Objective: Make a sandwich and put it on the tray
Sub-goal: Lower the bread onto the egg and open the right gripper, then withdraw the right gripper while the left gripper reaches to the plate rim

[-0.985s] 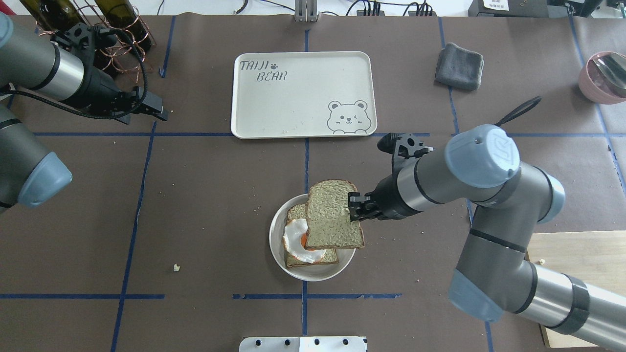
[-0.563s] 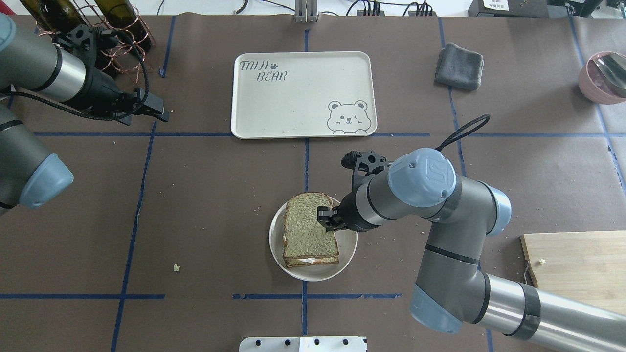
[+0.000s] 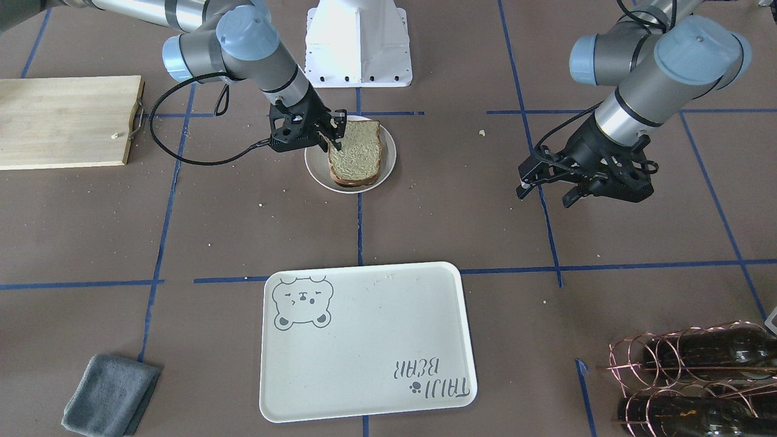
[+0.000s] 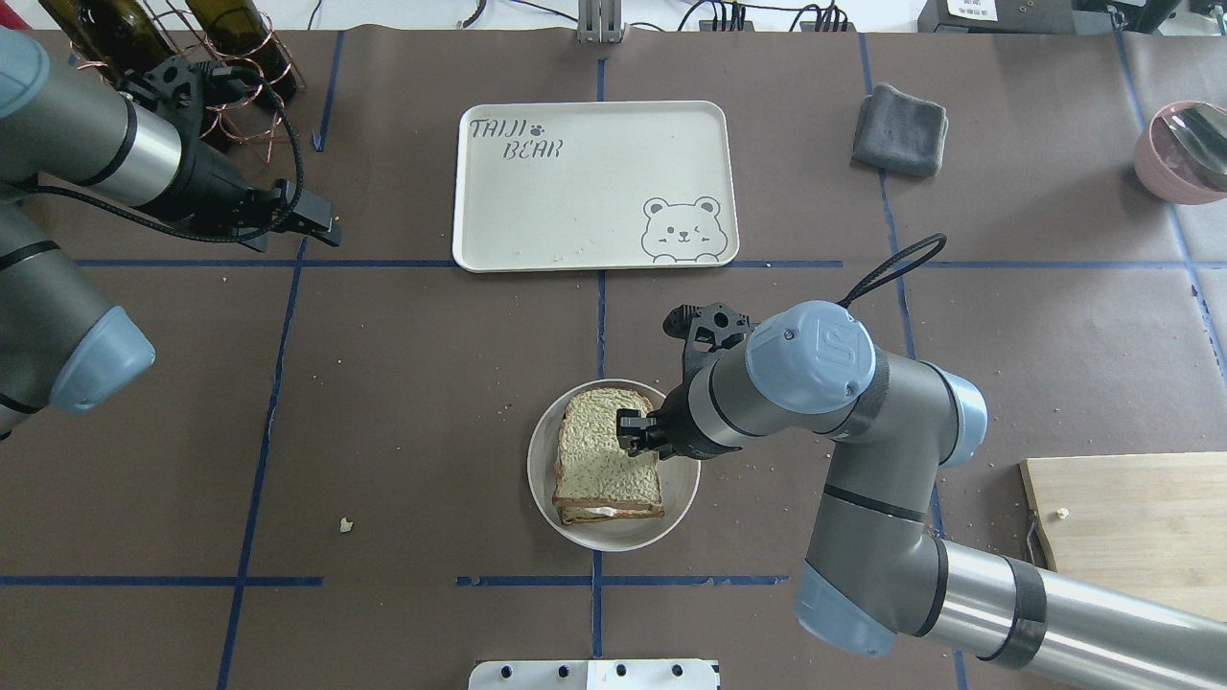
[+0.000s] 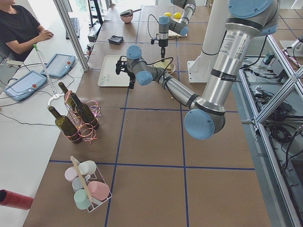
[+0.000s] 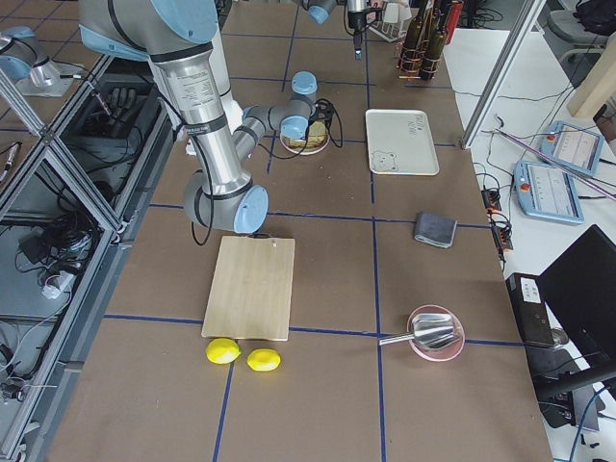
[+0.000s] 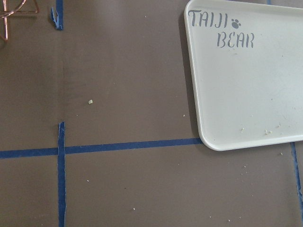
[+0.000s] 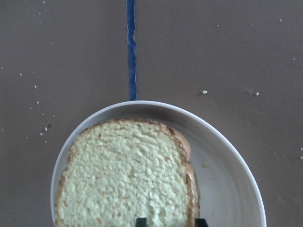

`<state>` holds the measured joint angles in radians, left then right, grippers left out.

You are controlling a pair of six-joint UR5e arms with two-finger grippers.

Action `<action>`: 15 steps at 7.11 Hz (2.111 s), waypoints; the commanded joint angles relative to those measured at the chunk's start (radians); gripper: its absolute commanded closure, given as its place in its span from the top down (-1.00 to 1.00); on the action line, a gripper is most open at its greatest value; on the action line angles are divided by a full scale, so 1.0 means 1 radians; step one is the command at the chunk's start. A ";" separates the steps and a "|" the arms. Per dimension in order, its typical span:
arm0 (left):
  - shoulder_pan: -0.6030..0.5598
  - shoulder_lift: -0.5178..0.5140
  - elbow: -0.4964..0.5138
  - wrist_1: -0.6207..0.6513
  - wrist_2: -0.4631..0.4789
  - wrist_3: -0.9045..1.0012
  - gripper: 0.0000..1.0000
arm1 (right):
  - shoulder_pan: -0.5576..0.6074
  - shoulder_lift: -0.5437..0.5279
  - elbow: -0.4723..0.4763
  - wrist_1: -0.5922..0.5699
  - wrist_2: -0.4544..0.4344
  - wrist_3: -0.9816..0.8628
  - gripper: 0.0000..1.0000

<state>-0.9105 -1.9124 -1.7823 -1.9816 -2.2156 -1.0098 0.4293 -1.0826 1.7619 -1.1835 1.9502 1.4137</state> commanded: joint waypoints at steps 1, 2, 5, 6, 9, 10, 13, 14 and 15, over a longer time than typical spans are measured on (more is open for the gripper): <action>0.115 -0.057 -0.002 0.004 0.099 -0.123 1.00 | 0.073 0.001 0.045 -0.080 0.050 -0.002 1.00; 0.190 -0.074 -0.015 0.012 0.153 -0.213 1.00 | 0.136 -0.002 0.097 -0.187 0.087 -0.018 1.00; 0.373 -0.089 -0.017 0.035 0.292 -0.374 0.71 | 0.254 -0.008 0.155 -0.471 0.107 -0.305 1.00; 0.421 -0.111 -0.016 0.064 0.321 -0.406 0.51 | 0.302 -0.017 0.165 -0.508 0.116 -0.393 1.00; 0.528 -0.169 0.042 0.070 0.365 -0.446 0.19 | 0.417 -0.054 0.169 -0.525 0.199 -0.484 1.00; 0.529 -0.181 0.072 0.064 0.364 -0.446 0.07 | 0.421 -0.054 0.169 -0.525 0.199 -0.484 1.00; 0.538 -0.180 0.076 0.061 0.363 -0.446 -0.35 | 0.421 -0.056 0.174 -0.525 0.199 -0.484 1.00; 0.554 -0.180 0.080 0.061 0.363 -0.444 -0.38 | 0.422 -0.056 0.177 -0.525 0.199 -0.484 1.00; 0.561 -0.181 0.081 0.060 0.363 -0.444 -0.38 | 0.422 -0.056 0.177 -0.525 0.199 -0.484 1.00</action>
<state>-0.3601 -2.0928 -1.7037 -1.9207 -1.8529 -1.4547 0.8507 -1.1379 1.9376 -1.7088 2.1491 0.9296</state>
